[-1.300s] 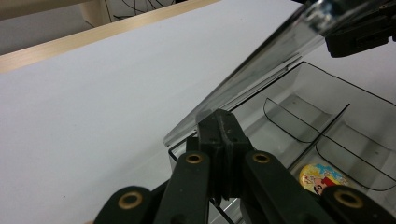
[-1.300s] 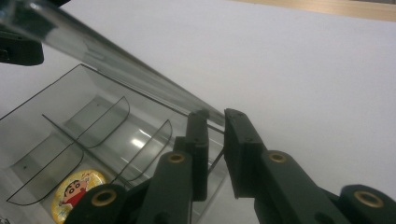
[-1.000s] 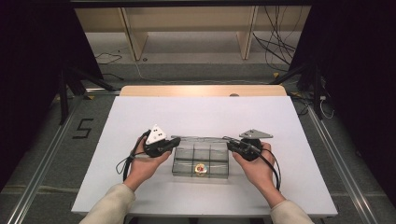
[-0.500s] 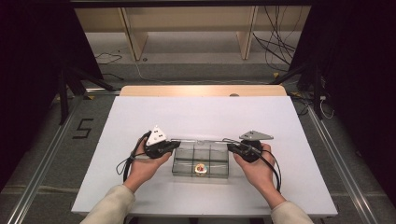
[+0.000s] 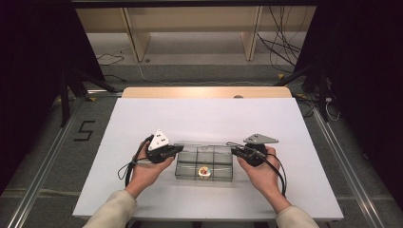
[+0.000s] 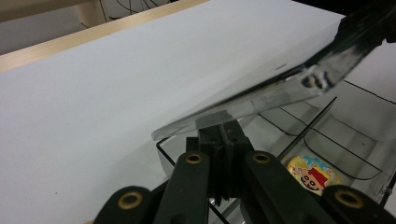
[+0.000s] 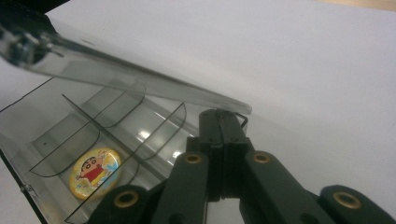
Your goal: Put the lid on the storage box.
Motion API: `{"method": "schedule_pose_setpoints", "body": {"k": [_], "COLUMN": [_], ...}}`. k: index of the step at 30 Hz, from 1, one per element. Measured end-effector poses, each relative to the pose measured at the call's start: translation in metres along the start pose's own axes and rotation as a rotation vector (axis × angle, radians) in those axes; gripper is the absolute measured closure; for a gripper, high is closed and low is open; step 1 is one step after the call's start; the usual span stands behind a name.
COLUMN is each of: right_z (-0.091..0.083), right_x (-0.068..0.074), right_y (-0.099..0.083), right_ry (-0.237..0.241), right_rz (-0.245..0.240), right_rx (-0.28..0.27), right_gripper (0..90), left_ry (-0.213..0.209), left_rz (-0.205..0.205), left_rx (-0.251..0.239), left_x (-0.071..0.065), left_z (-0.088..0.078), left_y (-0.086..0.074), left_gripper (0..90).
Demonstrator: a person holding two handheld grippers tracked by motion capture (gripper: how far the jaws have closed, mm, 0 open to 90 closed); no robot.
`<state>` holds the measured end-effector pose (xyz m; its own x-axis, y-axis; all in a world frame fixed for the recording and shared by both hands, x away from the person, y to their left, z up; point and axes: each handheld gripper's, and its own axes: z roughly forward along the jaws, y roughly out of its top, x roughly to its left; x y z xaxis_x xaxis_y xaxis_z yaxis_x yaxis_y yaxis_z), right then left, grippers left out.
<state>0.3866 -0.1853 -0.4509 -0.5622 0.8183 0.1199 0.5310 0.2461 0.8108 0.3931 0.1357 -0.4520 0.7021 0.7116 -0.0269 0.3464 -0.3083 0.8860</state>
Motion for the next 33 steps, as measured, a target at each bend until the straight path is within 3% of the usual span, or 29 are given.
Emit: {"method": "schedule_pose_setpoints", "body": {"k": [33], "right_z": [-0.0064], "right_x": [0.0032], "right_y": [-0.0064], "right_ry": [0.02], "right_rz": [-0.013], "right_rx": [-0.005], "right_gripper": [90.0], "left_ry": [-0.012], "left_rz": [0.007], "left_rx": [0.002], "left_x": [-0.0066], "left_z": [-0.0069], "left_y": [-0.0096], "left_gripper": [89.4]}}
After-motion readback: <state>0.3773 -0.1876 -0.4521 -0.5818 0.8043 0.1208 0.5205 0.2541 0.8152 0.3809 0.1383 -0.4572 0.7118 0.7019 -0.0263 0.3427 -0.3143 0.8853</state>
